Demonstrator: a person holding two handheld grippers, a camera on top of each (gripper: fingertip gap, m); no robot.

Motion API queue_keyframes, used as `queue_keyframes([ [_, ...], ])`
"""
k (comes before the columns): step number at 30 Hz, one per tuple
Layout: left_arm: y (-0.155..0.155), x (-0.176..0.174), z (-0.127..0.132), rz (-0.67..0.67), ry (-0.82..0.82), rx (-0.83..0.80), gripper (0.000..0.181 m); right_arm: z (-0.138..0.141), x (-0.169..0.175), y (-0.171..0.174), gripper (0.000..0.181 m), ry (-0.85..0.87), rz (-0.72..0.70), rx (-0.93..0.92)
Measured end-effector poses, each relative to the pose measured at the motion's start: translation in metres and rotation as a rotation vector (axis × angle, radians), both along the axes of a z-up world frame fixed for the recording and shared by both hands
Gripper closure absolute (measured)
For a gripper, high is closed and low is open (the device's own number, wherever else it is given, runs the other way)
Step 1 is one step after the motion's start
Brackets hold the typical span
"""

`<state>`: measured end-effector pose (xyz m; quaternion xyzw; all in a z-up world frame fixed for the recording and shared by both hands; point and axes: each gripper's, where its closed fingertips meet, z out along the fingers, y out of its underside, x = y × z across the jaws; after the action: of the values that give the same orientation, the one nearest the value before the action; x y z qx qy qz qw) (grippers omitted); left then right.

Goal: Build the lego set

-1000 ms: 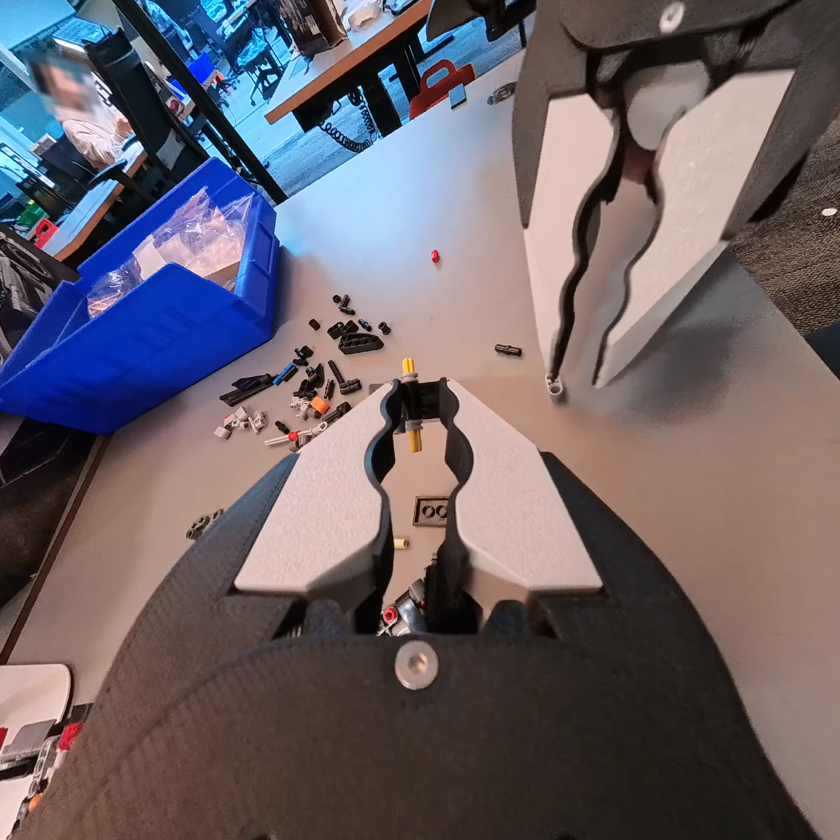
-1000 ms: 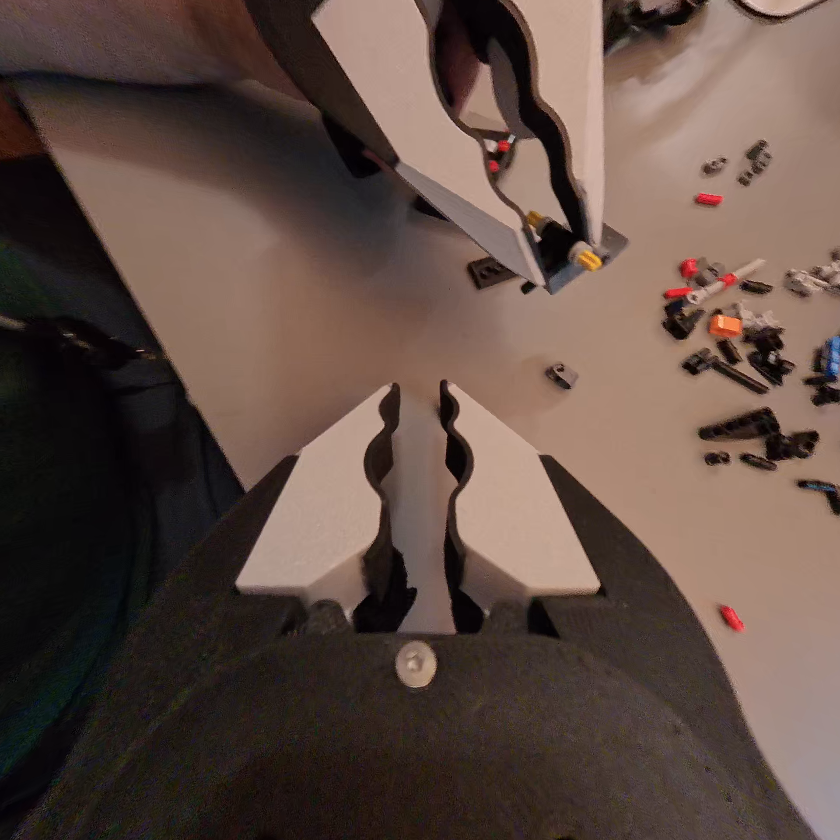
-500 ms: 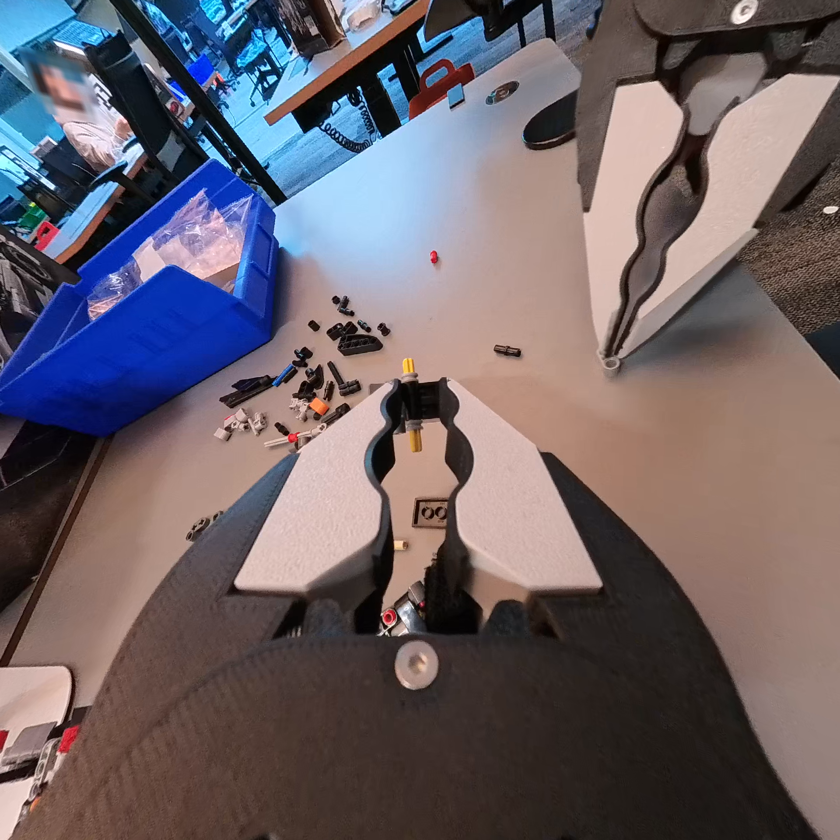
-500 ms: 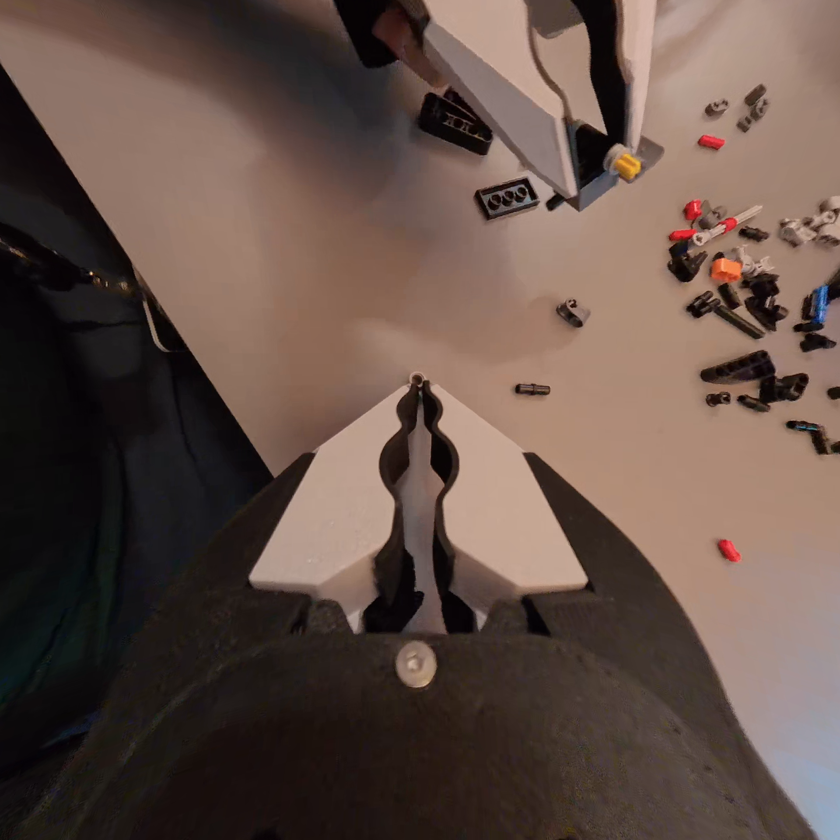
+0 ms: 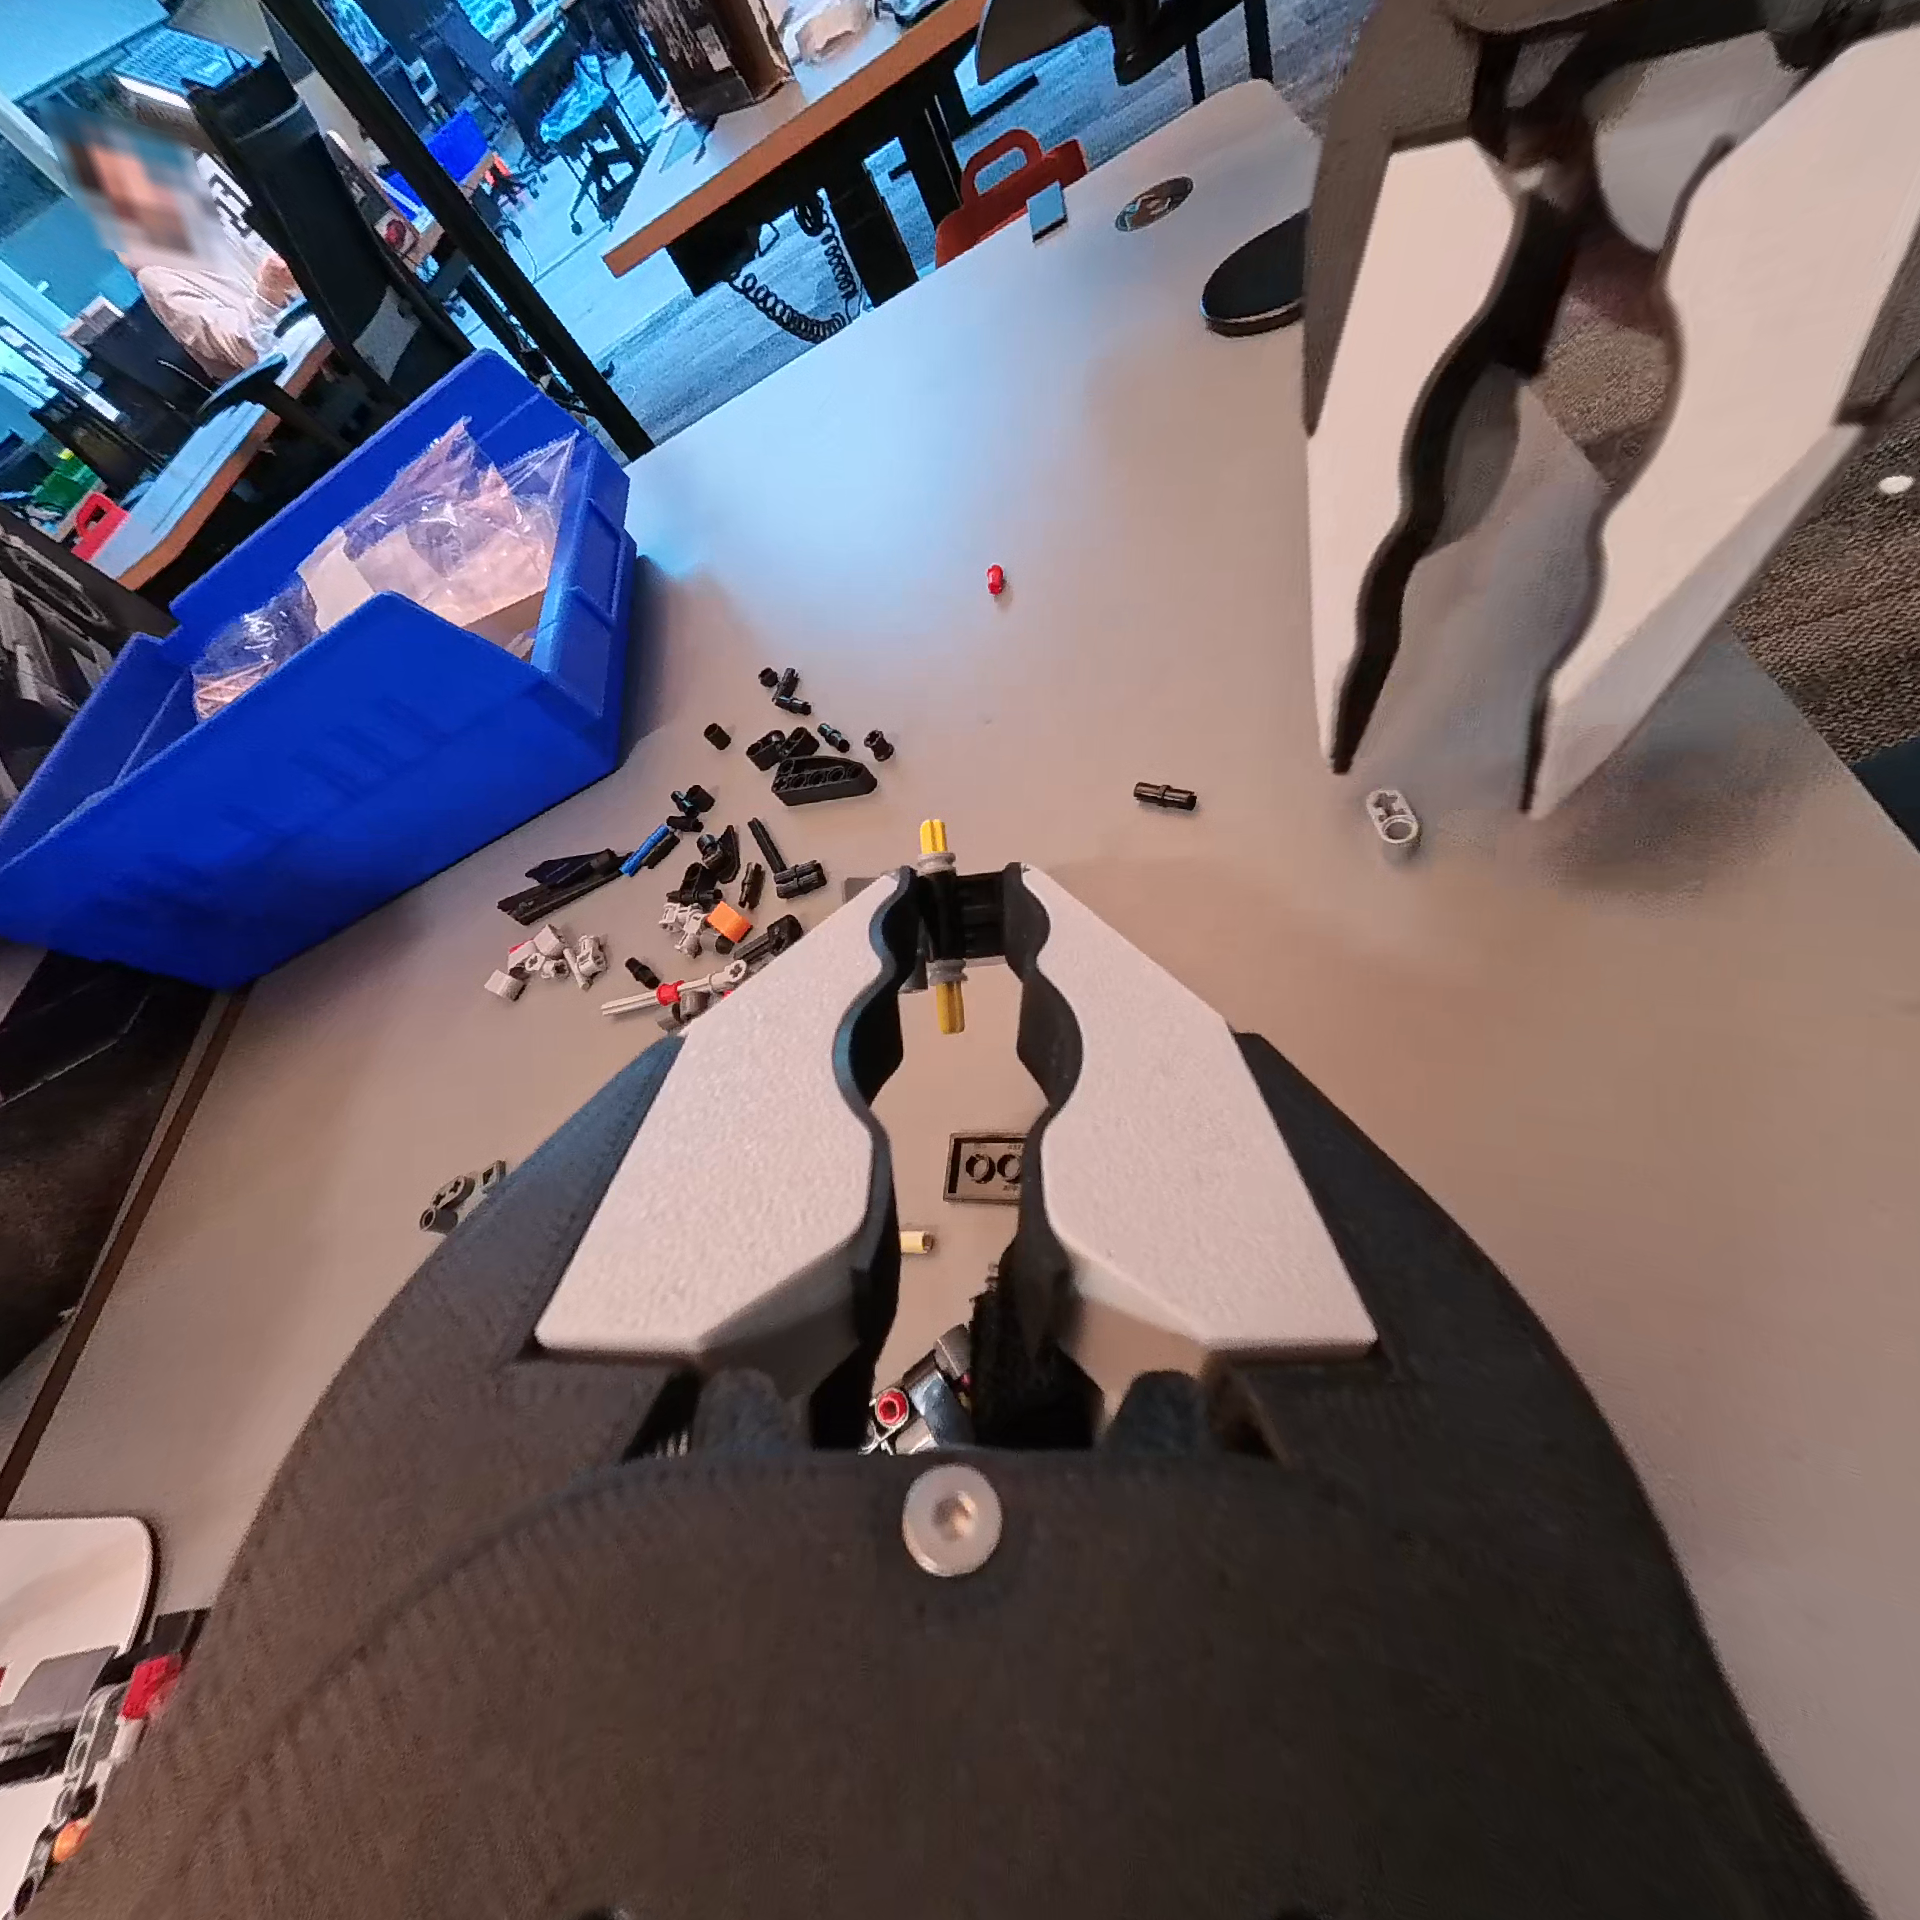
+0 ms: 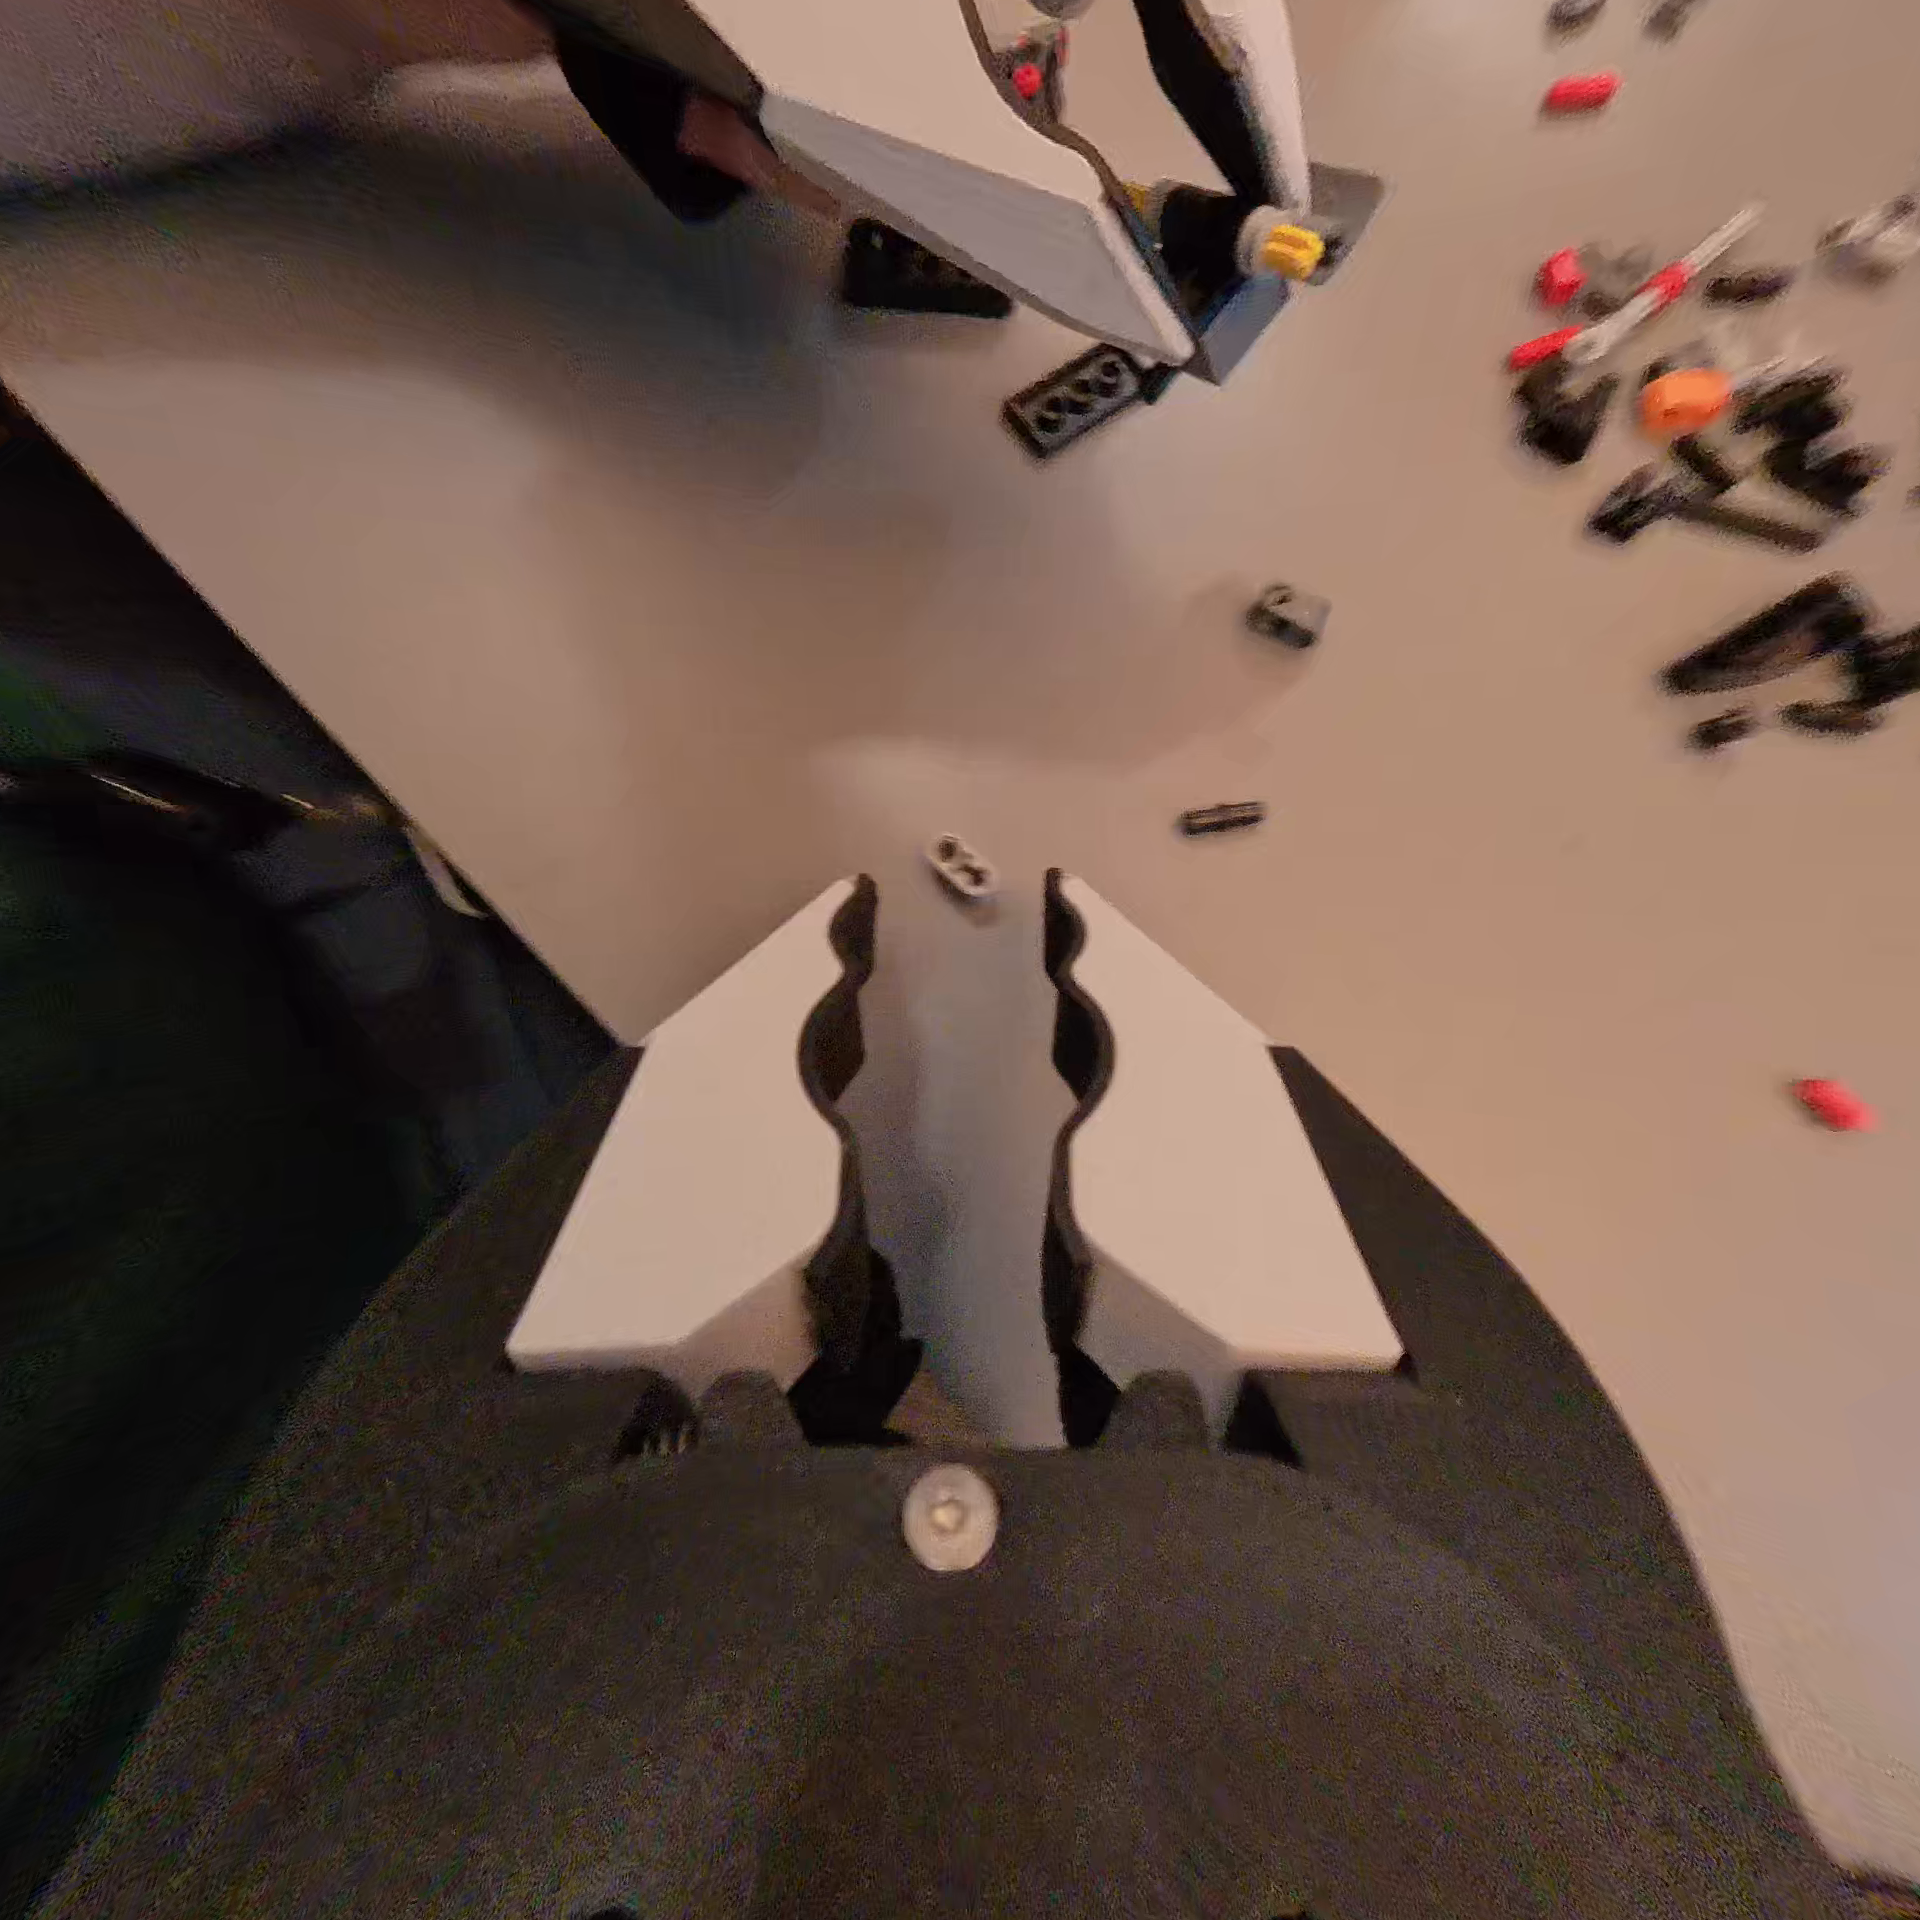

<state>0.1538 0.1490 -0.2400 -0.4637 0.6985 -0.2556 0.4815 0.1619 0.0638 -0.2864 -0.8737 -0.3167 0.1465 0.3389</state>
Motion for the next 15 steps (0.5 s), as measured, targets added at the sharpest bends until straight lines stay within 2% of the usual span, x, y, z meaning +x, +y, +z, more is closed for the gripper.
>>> queue_keyframes([
  [2, 0.000, 0.000, 0.001, 0.000, -0.003, -0.002, 0.167, 0.003, -0.006, 0.000, 0.151, 0.075, -0.089, -0.027],
  [6, 0.000, 0.000, 0.001, 0.000, -0.007, -0.009, 0.167, -0.011, -0.004, -0.003, 0.153, 0.005, -0.202, -0.031],
  [12, -0.003, 0.000, 0.003, -0.005, -0.007, 0.001, 0.167, -0.011, -0.005, 0.006, 0.155, 0.025, -0.272, -0.015],
  [15, -0.002, 0.000, 0.003, -0.002, -0.005, 0.003, 0.167, -0.012, -0.003, 0.011, 0.167, -0.009, -0.276, 0.015],
])
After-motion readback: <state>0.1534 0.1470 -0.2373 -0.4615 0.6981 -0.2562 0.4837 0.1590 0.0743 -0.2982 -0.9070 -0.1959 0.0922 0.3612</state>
